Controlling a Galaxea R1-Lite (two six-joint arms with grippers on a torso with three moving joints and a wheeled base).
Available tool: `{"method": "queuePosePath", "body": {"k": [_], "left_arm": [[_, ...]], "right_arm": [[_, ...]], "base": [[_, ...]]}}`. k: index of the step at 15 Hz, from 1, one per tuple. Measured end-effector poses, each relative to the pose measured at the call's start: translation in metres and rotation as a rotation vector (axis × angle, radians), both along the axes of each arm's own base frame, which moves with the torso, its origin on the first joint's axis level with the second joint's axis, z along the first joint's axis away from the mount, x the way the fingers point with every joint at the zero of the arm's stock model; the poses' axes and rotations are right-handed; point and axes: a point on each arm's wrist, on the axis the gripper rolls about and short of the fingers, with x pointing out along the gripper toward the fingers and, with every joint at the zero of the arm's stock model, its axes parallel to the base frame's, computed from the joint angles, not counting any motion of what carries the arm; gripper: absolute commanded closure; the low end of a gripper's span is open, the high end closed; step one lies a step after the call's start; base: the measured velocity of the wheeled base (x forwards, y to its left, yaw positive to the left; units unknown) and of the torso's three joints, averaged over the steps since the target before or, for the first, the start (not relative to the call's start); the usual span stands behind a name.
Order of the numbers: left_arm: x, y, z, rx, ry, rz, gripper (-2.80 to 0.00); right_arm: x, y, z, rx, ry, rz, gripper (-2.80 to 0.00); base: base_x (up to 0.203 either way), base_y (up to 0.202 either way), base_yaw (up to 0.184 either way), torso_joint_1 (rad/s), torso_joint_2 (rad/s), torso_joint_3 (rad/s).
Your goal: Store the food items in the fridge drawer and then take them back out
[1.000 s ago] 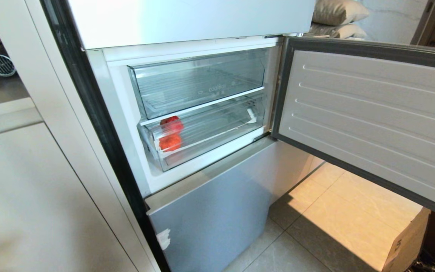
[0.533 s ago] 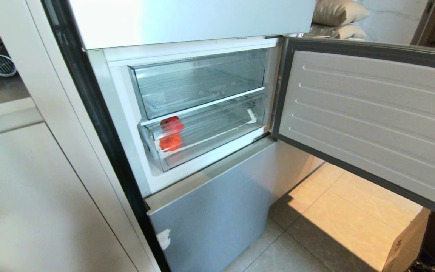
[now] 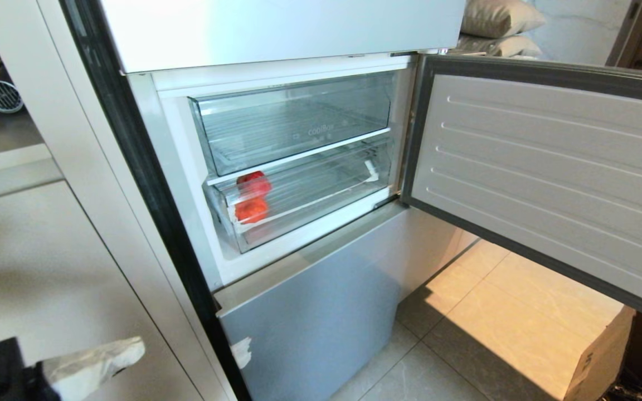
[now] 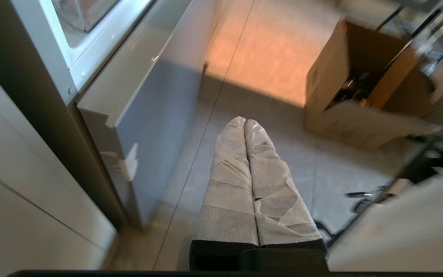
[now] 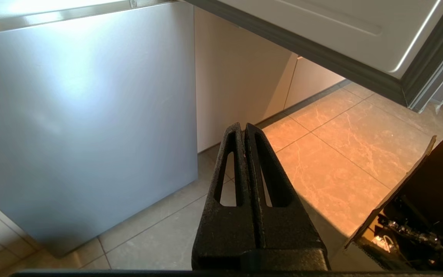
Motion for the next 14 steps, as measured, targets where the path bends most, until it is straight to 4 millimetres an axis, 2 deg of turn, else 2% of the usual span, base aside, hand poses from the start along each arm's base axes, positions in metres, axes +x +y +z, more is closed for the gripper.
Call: {"method": "queuePosePath", "body": {"k": [2,5,10,14], "left_arm": [[0.042,-0.019,-0.007,0.068,0.006,-0.005,0.0],[0.089,-0.061,-0.015,0.141,-0.085,0.078,0.0],[0.14,-0.119,-0.031,0.139,-0.242,0.263,0.0],[0.178,-0.146,-0.032,0.082,-0.332,0.381,0.0]], "right_arm": [[0.0,0.0,0.0,0.005,0.0,-0.002,0.0],[0.0,0.0,0.0,0.007,0.0,-0.002,0.0],[0.0,0.0,0.0,0.01,-0.001,-0.002,0.0],[0.0,0.0,0.0,0.027,0.0,-0.005,0.0]], "base": [[0.0,0.0,0.0,0.0,0.0,0.0],[0.0,0.0,0.0,0.0,0.0,0.0],[0.0,0.0,0.0,0.0,0.0,0.0],[0.0,0.0,0.0,0.0,0.0,0.0]]}}
